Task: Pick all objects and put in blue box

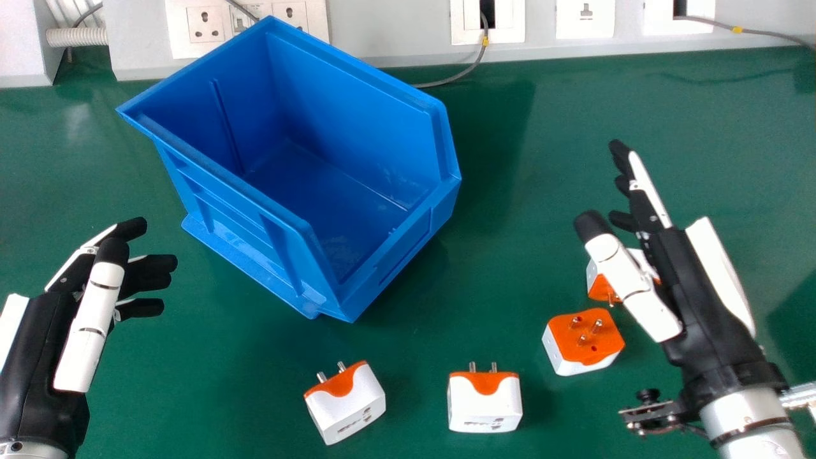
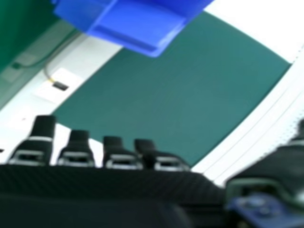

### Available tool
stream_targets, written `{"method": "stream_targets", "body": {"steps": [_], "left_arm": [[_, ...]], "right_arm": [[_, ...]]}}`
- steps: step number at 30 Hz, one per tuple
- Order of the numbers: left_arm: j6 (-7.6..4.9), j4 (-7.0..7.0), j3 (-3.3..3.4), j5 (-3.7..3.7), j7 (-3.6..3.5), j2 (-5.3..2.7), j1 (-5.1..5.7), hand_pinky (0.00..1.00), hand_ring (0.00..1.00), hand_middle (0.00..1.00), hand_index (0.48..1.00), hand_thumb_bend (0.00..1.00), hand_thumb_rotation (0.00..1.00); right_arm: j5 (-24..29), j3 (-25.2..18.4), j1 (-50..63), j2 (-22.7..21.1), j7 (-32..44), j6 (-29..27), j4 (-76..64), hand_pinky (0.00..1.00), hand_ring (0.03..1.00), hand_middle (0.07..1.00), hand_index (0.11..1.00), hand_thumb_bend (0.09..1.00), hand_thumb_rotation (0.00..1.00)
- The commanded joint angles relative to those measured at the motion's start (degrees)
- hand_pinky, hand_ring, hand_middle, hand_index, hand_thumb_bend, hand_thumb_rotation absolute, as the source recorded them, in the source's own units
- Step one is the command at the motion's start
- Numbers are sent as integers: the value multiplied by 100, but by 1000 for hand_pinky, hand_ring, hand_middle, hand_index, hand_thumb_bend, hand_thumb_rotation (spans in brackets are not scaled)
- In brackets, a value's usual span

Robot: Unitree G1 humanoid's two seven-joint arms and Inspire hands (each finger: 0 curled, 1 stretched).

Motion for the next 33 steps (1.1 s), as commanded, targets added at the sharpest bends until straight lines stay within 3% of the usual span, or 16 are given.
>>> {"method": "stream_targets", "body": {"steps": [1, 5, 9, 14, 20, 29, 33], "left_arm": [[-40, -111, -15, 38, 53, -5, 9, 668, 728, 712, 828, 588, 951], [-84, -35, -45, 16, 14, 4, -13, 669, 729, 713, 829, 575, 953], [-207, 113, -70, -112, -141, 31, -65, 671, 730, 718, 836, 544, 960], [-229, 195, -40, -150, -231, 54, -106, 670, 733, 726, 838, 508, 967], [-145, 133, -39, -156, -218, 75, -133, 670, 733, 727, 838, 506, 967], [-162, 297, 13, -207, -246, 136, -228, 670, 736, 727, 840, 509, 962], [-122, 287, 30, -153, -193, 132, -261, 673, 736, 727, 841, 510, 961]], "right_arm": [[-63, -131, -119, -48, -153, -50, -3, 891, 977, 999, 974, 356, 1000], [-102, -167, -177, -42, -216, -35, 62, 891, 976, 999, 973, 361, 1000], [-182, -286, -446, -198, -205, 65, 286, 890, 976, 998, 972, 364, 1000], [-217, -372, -709, -533, -43, 125, 488, 888, 974, 997, 970, 380, 1000], [-216, -444, -947, -1016, 224, 190, 777, 874, 974, 996, 965, 366, 1000], [-303, -383, -1250, -1390, 441, 376, 1185, 859, 973, 991, 953, 374, 1000], [-476, -294, -1373, -1551, 587, 590, 1250, 858, 973, 989, 950, 386, 999]]}}
